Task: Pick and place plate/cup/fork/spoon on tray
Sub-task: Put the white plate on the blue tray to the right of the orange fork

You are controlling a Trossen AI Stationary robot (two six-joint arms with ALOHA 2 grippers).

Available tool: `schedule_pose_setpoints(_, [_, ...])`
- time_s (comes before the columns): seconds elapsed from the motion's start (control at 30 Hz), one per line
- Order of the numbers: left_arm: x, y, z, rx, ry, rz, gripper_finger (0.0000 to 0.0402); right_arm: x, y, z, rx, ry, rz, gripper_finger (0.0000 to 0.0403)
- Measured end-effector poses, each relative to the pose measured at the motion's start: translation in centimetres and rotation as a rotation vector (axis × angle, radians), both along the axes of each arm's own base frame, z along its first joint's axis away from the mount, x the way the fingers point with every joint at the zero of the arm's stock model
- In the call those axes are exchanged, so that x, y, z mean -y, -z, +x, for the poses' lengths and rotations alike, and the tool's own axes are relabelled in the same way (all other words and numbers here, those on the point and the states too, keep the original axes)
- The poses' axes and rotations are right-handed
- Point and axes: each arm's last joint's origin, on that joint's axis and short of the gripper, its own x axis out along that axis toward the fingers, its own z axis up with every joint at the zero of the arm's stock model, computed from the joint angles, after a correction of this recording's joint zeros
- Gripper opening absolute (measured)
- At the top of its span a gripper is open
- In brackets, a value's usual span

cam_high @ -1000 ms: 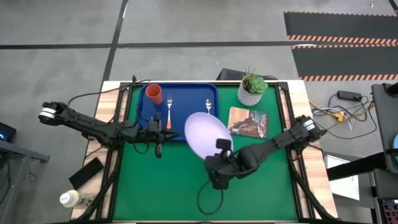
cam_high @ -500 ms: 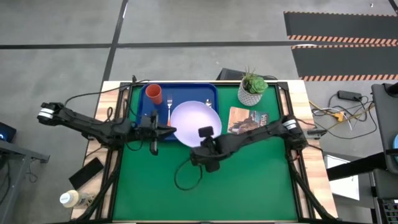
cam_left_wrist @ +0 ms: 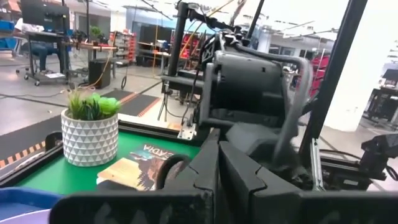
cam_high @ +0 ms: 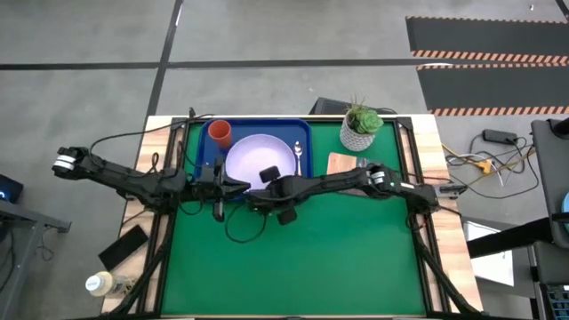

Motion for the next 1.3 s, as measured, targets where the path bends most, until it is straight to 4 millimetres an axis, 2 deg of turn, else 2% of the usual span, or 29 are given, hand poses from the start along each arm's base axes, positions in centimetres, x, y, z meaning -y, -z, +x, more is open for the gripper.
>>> schedule_pose_setpoints(0.3, [-0.1, -0.2, -0.4, -0.001, -0.012, 0.001, 0.0000, 0.9, 0.8, 1.1, -0.027, -0.012, -0.005, 0.0011])
schedule_pose_setpoints(0.8, [-0.1, -0.3, -0.5, 0.009, 0.017, 0.000, 0.0000, 2.9, 1.7, 0.3, -0.078, 0.124, 0.015, 0.0011])
schedule_pose_setpoints(1.3, [-0.1, -0.4, -0.6, 0.016, 0.018, 0.000, 0.0000, 3.7, 1.9, 0.7, -0.047, 0.136, 0.017, 0.0011])
